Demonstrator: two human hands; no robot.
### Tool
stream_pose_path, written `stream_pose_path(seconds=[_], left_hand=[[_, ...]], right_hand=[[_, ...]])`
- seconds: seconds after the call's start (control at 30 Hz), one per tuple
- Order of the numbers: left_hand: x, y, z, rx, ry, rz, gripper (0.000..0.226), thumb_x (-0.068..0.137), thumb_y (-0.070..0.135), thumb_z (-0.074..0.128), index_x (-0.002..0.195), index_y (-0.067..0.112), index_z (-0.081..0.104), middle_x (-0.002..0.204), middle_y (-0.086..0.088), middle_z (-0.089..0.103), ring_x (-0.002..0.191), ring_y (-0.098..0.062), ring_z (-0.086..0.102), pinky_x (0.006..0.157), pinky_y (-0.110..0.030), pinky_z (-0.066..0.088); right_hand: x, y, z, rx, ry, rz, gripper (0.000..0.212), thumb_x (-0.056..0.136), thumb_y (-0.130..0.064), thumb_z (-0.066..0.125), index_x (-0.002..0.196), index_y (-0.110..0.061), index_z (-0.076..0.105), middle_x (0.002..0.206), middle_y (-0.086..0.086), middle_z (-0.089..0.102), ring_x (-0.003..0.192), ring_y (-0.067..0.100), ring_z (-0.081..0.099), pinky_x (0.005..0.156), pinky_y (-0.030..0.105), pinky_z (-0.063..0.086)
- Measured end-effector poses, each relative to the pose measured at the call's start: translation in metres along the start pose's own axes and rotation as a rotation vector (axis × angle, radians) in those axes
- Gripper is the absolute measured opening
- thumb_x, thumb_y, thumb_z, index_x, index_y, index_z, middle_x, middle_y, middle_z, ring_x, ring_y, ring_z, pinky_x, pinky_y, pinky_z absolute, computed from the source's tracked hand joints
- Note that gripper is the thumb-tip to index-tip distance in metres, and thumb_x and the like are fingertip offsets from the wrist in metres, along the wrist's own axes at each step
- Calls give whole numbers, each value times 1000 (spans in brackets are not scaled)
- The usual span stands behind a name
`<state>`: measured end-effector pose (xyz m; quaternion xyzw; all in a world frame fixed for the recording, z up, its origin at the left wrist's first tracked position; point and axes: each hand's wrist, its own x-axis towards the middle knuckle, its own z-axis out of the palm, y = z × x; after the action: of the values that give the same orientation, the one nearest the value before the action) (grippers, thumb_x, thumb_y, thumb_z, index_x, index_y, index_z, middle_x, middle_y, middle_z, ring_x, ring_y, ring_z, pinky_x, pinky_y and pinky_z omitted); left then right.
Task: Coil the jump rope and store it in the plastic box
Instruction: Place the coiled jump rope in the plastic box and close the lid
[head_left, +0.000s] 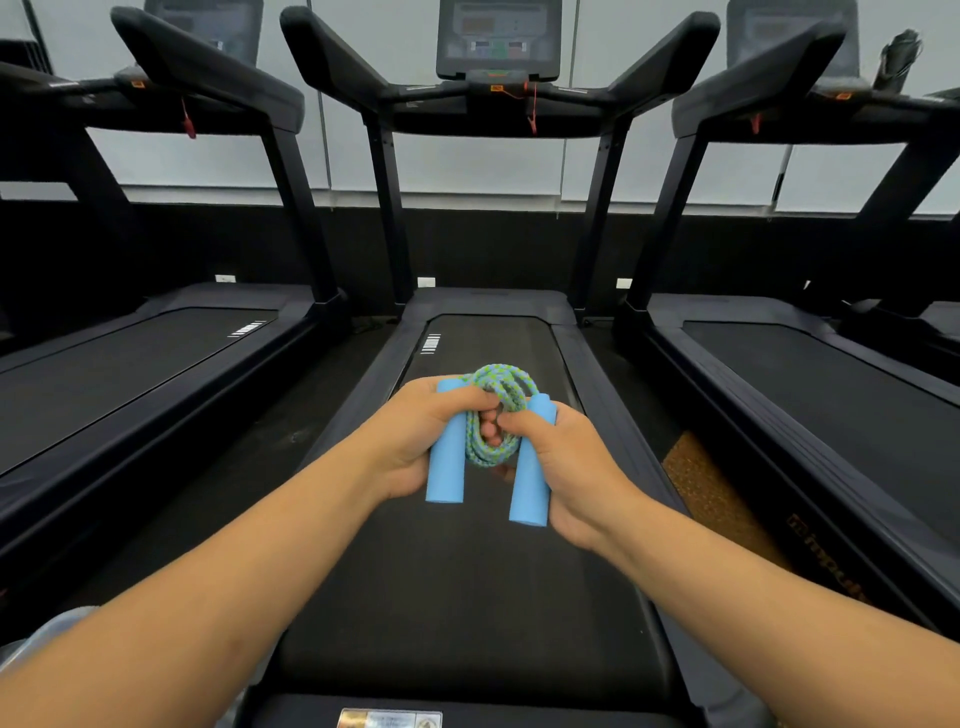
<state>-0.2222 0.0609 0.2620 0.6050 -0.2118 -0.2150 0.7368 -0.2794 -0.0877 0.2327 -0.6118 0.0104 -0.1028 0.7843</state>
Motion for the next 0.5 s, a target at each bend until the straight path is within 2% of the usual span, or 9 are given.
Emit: stream_pose_path(seconds=[0.07,0.13,0.2,0.23,0.3,0.37,0.4,0.43,0.5], left_hand=[[2,-3,3,-6,66,25,22,92,2,66,110,-11,64,88,-20,65,72,-25,65,69,-35,59],[2,-4,5,-36,109,30,36,92,5,66,121,-15,59,100,-24,64,86,-33,64,71,-38,58],[0,-3,7,-70,106,23,38,93,6,63,126,-13,57,106,-25,60,96,-37,59,71,-40,59],[-1,-2,7,-75,110,17,39,93,6,61,127,-12,57,108,-25,60,97,-38,60,71,-43,61],[-1,-2,5,-51,116,6,38,94,8,60,127,-11,58,111,-27,62,100,-40,63,78,-56,60],[-1,-2,3,-34,131,-8,37,93,8,61,125,-10,59,111,-27,63,102,-43,65,88,-72,53],[-1,-2,2,-34,139,-12,36,92,8,61,123,-11,59,111,-28,63,102,-44,65,88,-77,50],[-1,-2,1,-32,151,-15,34,92,8,61,121,-11,59,109,-28,64,102,-45,66,87,-79,49],[-2,-2,-1,-15,166,-20,31,93,7,61,118,-10,62,105,-28,67,97,-43,69,86,-73,54]], right_hand=[[2,-1,1,21,43,-3,15,91,-8,68,105,-5,68,94,13,70,85,24,66,76,41,55],[4,0,3,46,35,2,24,90,-8,69,113,-1,68,98,16,72,92,33,69,87,49,57],[3,2,7,78,9,24,28,91,-7,68,117,1,67,107,23,73,107,45,70,99,61,54],[3,2,8,93,-5,40,28,92,-7,67,119,2,66,113,26,73,113,45,69,99,64,53],[2,1,10,130,-42,71,28,95,-5,64,122,1,65,120,26,72,112,42,71,96,63,56],[2,2,11,169,-76,88,27,98,-5,61,124,0,63,121,25,72,109,39,73,91,59,59],[2,3,12,178,-86,93,26,99,-5,60,124,0,63,120,25,72,109,38,74,90,59,60],[2,4,13,182,-91,98,25,99,-5,60,124,0,64,120,25,72,108,37,74,88,58,61],[2,6,16,189,-96,113,26,100,-6,60,125,-1,63,121,25,72,108,37,74,87,58,61]])
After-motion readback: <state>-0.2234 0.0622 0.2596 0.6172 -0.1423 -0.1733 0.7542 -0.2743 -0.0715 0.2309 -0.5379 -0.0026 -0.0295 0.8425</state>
